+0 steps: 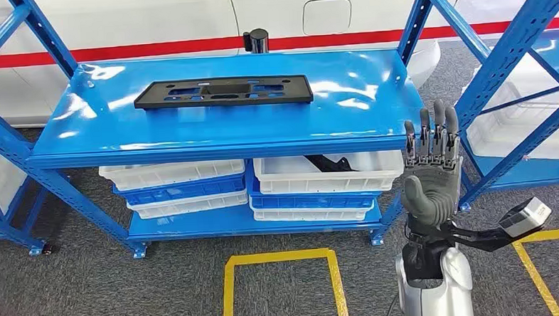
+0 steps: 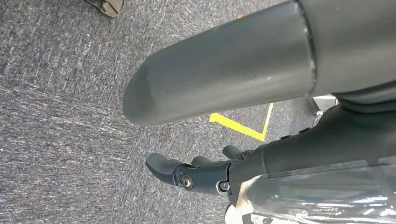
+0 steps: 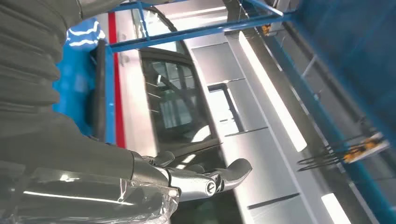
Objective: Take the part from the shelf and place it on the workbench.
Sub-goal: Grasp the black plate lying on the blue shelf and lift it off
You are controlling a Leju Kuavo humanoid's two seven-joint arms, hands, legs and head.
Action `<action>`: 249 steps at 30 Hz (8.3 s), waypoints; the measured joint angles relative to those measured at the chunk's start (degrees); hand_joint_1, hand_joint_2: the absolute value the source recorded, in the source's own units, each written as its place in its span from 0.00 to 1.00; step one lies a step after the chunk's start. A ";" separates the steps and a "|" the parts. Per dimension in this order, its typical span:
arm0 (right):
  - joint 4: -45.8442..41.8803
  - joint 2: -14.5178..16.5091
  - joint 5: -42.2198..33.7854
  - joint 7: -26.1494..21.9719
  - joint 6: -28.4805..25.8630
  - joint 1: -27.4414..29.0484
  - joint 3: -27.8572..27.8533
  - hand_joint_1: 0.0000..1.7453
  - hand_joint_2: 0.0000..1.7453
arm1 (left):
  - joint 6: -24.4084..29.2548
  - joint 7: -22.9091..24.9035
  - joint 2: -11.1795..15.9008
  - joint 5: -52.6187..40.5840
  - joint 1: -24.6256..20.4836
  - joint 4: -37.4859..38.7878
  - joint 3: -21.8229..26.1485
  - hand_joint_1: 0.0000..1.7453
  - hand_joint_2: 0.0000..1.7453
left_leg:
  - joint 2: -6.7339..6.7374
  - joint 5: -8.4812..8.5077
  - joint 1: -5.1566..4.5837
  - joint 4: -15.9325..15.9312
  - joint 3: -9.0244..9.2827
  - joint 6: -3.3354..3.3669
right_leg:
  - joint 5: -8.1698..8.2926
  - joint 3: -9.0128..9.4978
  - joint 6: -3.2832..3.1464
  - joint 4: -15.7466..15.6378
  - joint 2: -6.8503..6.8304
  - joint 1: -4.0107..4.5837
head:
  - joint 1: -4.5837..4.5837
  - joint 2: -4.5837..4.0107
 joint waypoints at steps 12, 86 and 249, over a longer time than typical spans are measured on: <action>-9.80 -3.28 12.70 -7.24 -10.52 -0.67 10.37 0.00 1.00 | -0.53 0.39 0.19 -0.71 -0.03 0.18 0.73 0.00 0.00 | 0.01 0.00 0.00 0.00 0.04 0.00 | 0.00 0.05 0.00 0.00 0.01 0.00 | 0.01 0.00; 47.35 -0.65 100.00 27.84 -52.56 -28.64 43.02 0.00 1.00 | -5.43 -5.72 1.19 -3.00 -0.90 0.96 0.49 0.00 0.00 | -0.41 -0.44 0.13 -0.89 1.43 2.09 | -3.62 -6.80 0.84 12.63 0.96 -0.77 | 0.10 -0.01; 68.50 7.03 102.60 50.50 -39.92 -40.65 40.10 1.00 1.00 | 3.86 -4.62 1.77 -9.43 -1.02 1.44 -5.24 0.00 0.00 | -0.59 -1.77 -0.41 -0.62 2.20 0.46 | 4.85 -5.62 -1.89 0.89 1.81 0.57 | -0.05 0.00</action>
